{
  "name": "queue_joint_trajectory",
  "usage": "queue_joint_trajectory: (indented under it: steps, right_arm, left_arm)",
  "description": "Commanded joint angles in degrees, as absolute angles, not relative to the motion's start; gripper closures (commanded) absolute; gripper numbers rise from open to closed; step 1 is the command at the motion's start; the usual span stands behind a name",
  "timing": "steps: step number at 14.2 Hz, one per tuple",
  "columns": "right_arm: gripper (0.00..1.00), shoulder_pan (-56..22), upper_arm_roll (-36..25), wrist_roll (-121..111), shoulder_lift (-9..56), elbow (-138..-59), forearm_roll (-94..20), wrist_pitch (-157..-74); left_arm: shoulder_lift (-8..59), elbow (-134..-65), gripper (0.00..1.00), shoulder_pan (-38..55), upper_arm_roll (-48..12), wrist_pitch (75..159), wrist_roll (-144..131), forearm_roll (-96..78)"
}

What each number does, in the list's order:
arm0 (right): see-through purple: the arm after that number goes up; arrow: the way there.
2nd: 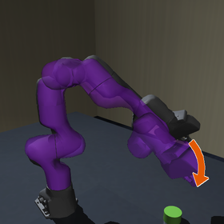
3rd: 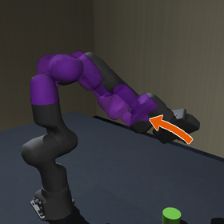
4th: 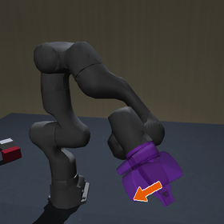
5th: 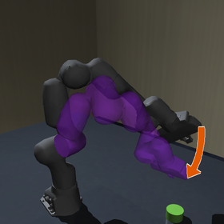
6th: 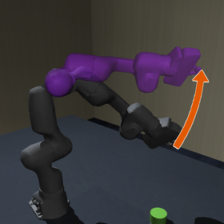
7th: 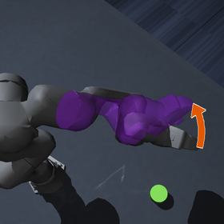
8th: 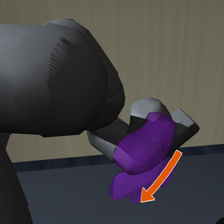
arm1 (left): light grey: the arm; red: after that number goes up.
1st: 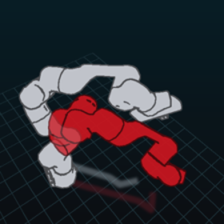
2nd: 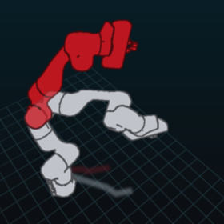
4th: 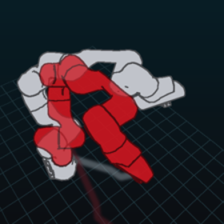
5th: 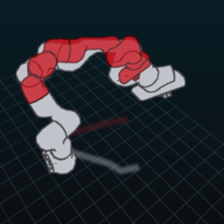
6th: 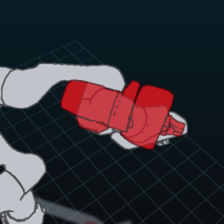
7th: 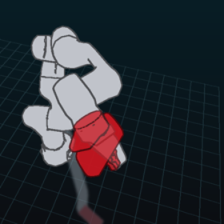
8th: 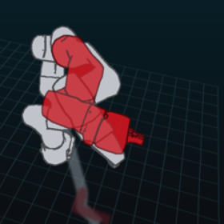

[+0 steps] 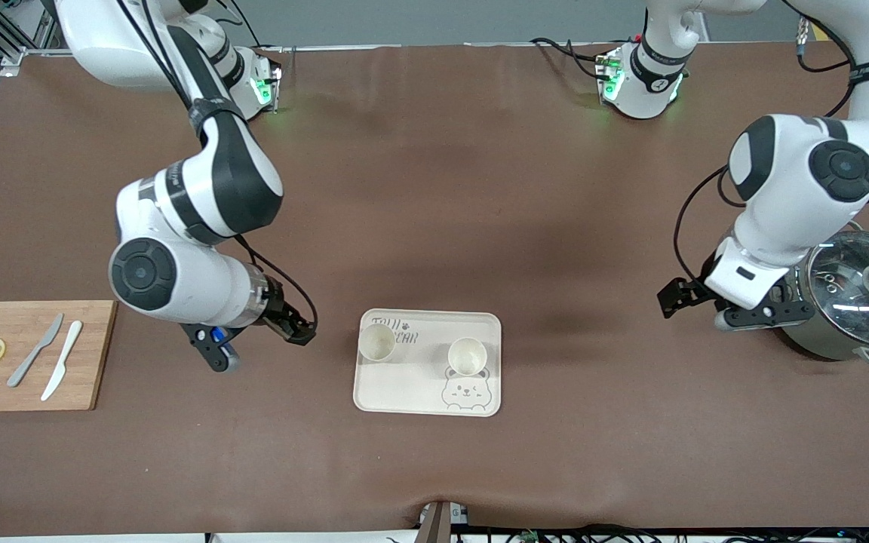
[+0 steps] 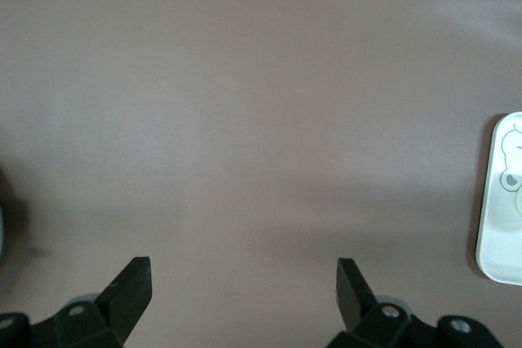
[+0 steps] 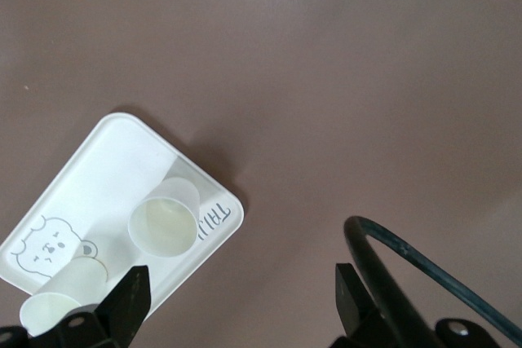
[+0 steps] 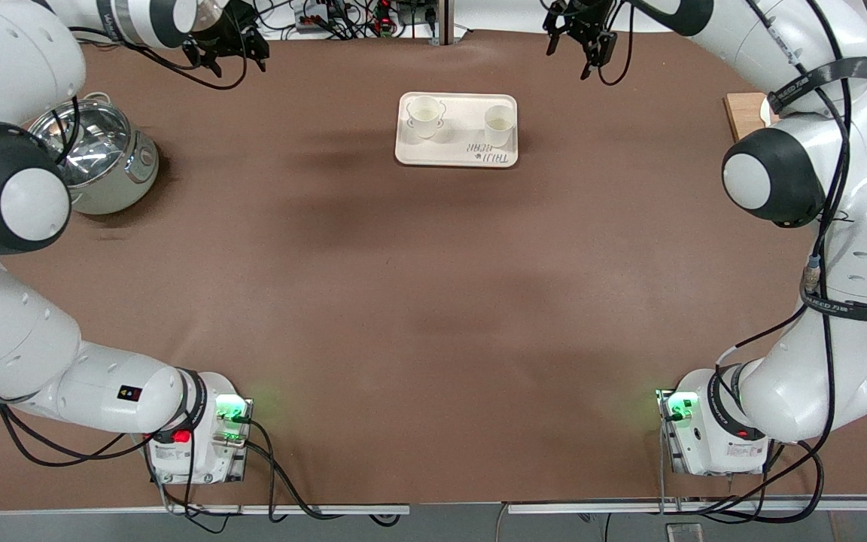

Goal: Place white IKEA cup upright on tray with both arms

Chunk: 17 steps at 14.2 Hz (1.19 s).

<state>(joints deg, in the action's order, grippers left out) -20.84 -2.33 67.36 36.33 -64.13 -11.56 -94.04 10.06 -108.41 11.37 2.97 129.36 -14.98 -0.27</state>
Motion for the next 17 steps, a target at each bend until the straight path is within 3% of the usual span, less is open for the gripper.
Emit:
queue_joint_trajectory:
  steps: [1,6,11,17]
  right_arm:
    - [0.00,-17.4,-0.4,66.2,34.6,-64.6,-11.8,-93.1]
    - [0.00,-12.2,-0.1,51.0,30.1,-64.7,-11.9,-86.7]
    - [0.00,-5.5,4.8,38.3,24.0,-66.2,-6.5,-82.4]
    - [0.00,-0.7,4.2,17.4,14.6,-75.3,-4.8,-81.7]
  left_arm:
    - [5.1,-110.5,0.00,8.9,2.7,125.8,-13.5,-1.8]
    - [0.4,-110.5,0.00,4.9,2.8,121.3,-8.9,-1.8]
    - [0.3,-103.7,0.00,3.7,2.9,112.9,-8.7,-1.7]
    - [1.7,-99.2,0.00,5.5,0.5,109.3,-8.4,-1.0]
